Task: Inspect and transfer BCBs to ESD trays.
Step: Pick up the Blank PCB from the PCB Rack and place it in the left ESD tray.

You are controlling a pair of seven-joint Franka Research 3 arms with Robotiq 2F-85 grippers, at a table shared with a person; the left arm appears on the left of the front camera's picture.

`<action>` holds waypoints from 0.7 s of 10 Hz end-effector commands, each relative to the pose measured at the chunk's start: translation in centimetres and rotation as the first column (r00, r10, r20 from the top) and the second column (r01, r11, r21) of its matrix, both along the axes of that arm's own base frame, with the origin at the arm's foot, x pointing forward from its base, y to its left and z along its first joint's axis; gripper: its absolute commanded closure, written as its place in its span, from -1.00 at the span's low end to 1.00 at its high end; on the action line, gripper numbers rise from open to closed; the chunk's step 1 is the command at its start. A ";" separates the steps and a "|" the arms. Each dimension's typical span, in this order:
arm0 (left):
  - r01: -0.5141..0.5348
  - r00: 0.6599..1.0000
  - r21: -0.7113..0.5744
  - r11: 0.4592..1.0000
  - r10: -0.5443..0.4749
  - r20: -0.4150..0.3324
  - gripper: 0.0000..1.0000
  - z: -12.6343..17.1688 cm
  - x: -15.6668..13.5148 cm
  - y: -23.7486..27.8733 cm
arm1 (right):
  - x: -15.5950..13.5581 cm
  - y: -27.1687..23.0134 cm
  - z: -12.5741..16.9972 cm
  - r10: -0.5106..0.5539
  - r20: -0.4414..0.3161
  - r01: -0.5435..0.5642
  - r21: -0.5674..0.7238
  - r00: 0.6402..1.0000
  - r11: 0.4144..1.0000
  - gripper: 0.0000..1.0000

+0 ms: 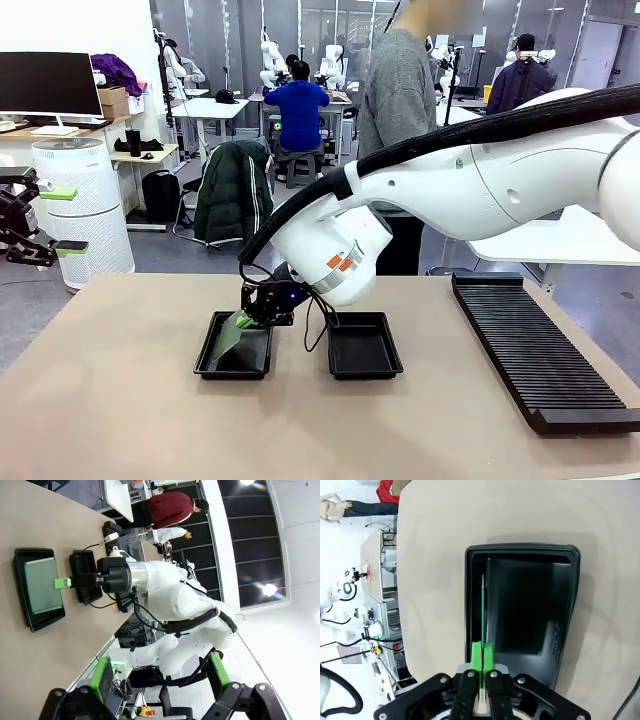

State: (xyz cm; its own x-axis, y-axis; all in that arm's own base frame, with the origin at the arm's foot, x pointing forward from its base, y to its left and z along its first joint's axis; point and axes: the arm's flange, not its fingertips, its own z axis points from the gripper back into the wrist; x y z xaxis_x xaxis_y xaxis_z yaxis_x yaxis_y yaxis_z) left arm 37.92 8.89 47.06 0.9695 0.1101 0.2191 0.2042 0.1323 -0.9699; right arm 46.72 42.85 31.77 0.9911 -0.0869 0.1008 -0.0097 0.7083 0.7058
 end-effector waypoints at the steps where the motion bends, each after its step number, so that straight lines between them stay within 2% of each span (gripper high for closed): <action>1: 0.000 1.000 -0.004 1.000 0.000 0.001 -1.00 0.0 0.0 0.1 | -0.1 -0.3 -1.2 0.006 0.016 -0.007 0.053 1.000 0.999 0.97; 7: 0.000 1.000 -0.004 1.000 0.000 0.001 -1.00 0.0 0.0 0.1 | 0.1 -0.8 -2.5 -0.005 -0.028 0.007 0.066 1.000 0.998 0.97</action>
State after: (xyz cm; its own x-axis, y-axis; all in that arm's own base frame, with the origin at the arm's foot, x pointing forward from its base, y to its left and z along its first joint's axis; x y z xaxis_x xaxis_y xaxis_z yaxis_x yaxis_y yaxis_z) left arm 37.92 8.89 47.06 0.9695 0.1101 0.2191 0.2042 0.1323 -0.9699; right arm 46.96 42.35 29.86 0.9919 -0.1101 0.0629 0.0294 0.6823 0.7305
